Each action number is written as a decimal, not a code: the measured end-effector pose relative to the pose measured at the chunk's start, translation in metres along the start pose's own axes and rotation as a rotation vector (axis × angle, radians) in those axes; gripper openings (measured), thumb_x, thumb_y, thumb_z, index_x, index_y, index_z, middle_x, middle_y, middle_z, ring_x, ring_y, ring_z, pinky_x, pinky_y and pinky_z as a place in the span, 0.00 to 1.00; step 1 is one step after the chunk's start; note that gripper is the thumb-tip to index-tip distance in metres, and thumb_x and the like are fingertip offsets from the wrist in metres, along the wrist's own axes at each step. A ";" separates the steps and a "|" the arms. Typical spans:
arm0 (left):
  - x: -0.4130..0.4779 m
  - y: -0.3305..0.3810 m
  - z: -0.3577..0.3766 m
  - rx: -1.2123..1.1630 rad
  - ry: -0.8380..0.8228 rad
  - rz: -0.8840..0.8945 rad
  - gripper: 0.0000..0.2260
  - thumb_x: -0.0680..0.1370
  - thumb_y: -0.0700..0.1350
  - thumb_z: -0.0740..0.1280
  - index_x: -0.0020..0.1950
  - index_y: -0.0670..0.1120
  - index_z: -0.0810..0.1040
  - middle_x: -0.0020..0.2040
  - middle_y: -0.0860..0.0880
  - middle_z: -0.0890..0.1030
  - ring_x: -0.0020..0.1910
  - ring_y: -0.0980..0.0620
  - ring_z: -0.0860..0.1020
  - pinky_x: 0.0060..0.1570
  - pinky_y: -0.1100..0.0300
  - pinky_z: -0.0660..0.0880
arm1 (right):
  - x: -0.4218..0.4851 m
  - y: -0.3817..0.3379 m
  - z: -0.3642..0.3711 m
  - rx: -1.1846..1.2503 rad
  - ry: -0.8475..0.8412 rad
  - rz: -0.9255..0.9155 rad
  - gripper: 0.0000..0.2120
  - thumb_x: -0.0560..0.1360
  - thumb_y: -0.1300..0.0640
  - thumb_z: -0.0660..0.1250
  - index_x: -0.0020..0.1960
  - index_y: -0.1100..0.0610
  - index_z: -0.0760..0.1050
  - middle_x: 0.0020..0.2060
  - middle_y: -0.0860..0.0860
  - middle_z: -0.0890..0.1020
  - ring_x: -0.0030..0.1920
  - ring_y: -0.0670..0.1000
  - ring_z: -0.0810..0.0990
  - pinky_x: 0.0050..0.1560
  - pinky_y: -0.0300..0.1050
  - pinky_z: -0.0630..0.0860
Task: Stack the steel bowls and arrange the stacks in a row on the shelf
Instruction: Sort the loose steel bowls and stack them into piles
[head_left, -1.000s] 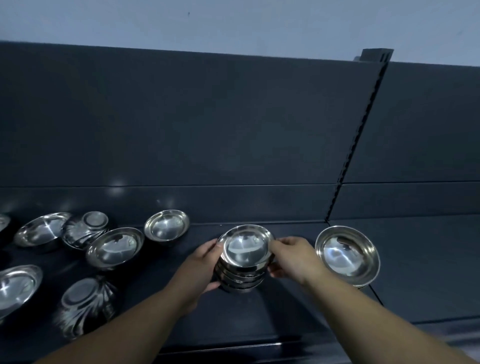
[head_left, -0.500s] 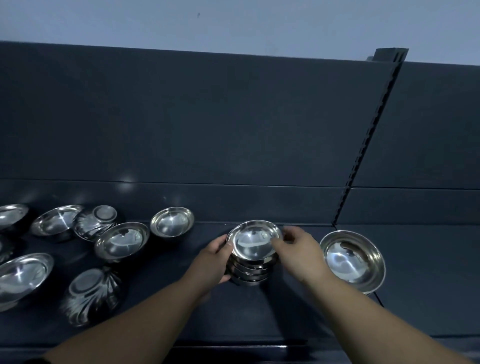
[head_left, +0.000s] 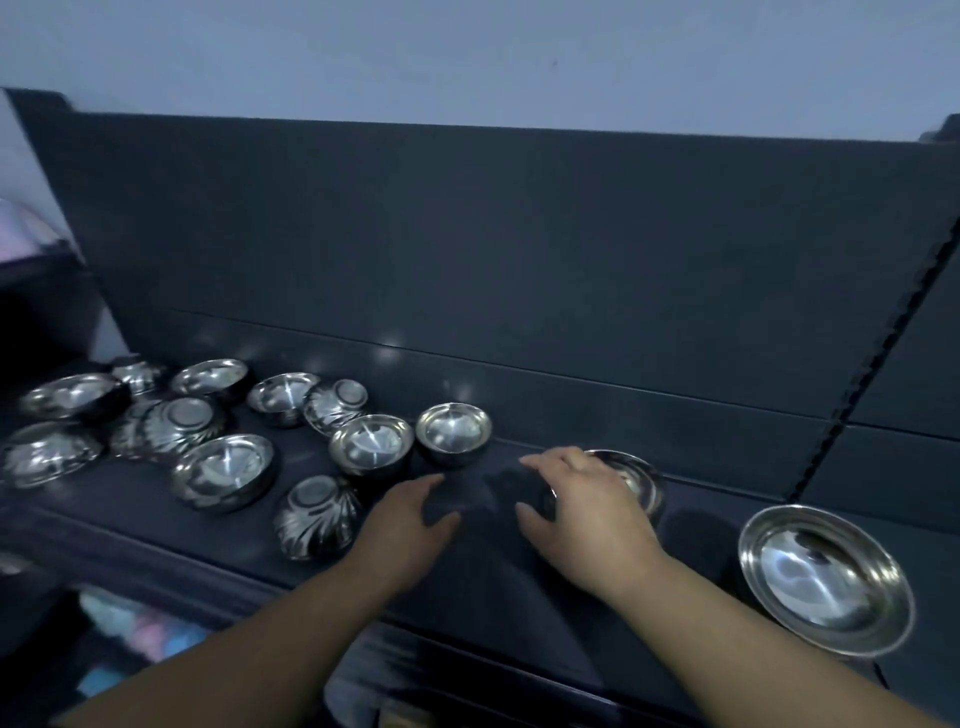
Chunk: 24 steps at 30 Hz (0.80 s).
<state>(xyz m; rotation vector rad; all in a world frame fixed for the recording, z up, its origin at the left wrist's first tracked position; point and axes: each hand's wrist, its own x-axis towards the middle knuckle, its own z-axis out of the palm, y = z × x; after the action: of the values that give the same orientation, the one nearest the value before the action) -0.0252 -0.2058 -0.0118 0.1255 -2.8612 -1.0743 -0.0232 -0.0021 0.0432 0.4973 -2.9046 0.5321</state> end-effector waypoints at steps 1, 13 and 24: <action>-0.005 -0.008 -0.006 0.031 0.024 -0.006 0.26 0.75 0.50 0.69 0.72 0.47 0.69 0.69 0.48 0.73 0.69 0.51 0.71 0.67 0.62 0.63 | 0.001 -0.005 0.005 -0.007 -0.012 -0.030 0.25 0.75 0.43 0.65 0.71 0.46 0.70 0.66 0.46 0.74 0.66 0.51 0.73 0.70 0.45 0.66; -0.012 -0.101 -0.079 0.102 0.204 -0.038 0.24 0.73 0.46 0.71 0.69 0.45 0.73 0.68 0.44 0.73 0.67 0.47 0.70 0.67 0.61 0.62 | 0.019 -0.065 0.074 0.087 -0.198 -0.026 0.26 0.75 0.43 0.65 0.72 0.45 0.68 0.68 0.45 0.72 0.67 0.48 0.72 0.68 0.41 0.68; 0.034 -0.212 -0.149 0.048 0.226 -0.132 0.28 0.73 0.46 0.71 0.71 0.44 0.68 0.71 0.40 0.66 0.70 0.41 0.65 0.69 0.49 0.64 | 0.066 -0.167 0.140 0.255 -0.162 0.178 0.36 0.70 0.38 0.71 0.75 0.47 0.65 0.71 0.47 0.67 0.69 0.48 0.70 0.69 0.41 0.68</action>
<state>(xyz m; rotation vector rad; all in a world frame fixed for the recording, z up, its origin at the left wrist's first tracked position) -0.0330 -0.4650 -0.0381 0.4169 -2.7060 -0.9445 -0.0383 -0.2204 -0.0196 0.3269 -3.0697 0.9381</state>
